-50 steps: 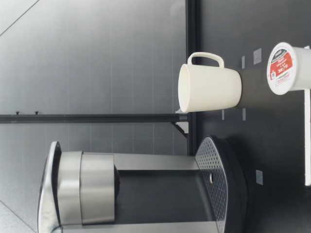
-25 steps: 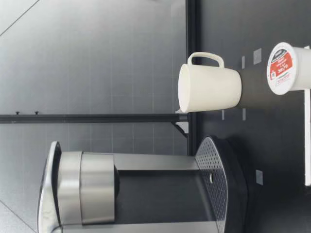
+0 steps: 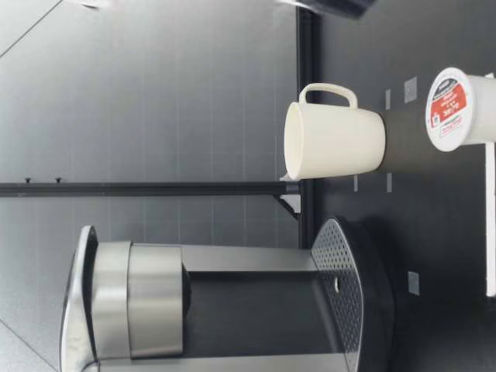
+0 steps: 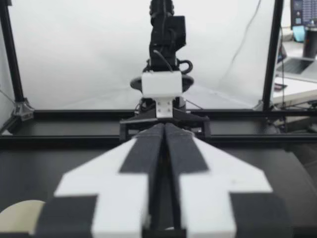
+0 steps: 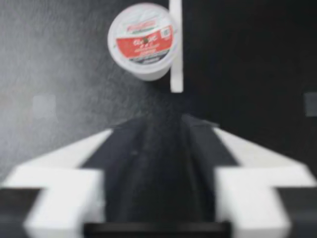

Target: Place the coffee capsule inside the capsule container, then place the cup onto the center of the cup tray.

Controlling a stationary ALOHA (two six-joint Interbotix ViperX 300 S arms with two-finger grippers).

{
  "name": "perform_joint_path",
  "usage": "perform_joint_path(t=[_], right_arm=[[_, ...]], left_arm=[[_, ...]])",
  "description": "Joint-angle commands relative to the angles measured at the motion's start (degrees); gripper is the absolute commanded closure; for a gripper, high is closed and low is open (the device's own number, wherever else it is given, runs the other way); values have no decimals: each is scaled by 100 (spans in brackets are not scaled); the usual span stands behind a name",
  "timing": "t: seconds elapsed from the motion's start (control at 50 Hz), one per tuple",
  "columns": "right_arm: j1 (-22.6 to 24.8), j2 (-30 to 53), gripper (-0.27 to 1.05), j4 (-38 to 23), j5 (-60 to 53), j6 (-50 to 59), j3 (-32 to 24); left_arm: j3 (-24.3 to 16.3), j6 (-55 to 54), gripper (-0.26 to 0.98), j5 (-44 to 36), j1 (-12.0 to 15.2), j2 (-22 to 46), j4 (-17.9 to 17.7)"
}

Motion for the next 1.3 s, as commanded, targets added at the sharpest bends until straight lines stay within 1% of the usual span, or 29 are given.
perform_joint_path(t=[0.0,0.12,0.22,0.62,0.94,1.28], right_arm=[[114,88,13,9,-26,0,-123],[185,325,-4,9,-62,35,-158],[202,519,-11,18,-176,44,-229],[211,1283,-11,18,-659,35,-633],[202,1564,-11,18,-686,26,-976],[202,1784,-11,18,-694,0,-1187]], left_arm=[[-88,-9,63,-62,-18,26,0],[-79,-18,63,-62,-9,26,0],[-79,-18,63,-62,-18,26,-9],[-62,-53,63,-62,-9,26,0],[0,-70,63,-62,-18,26,0],[9,-70,63,-62,-18,18,0]])
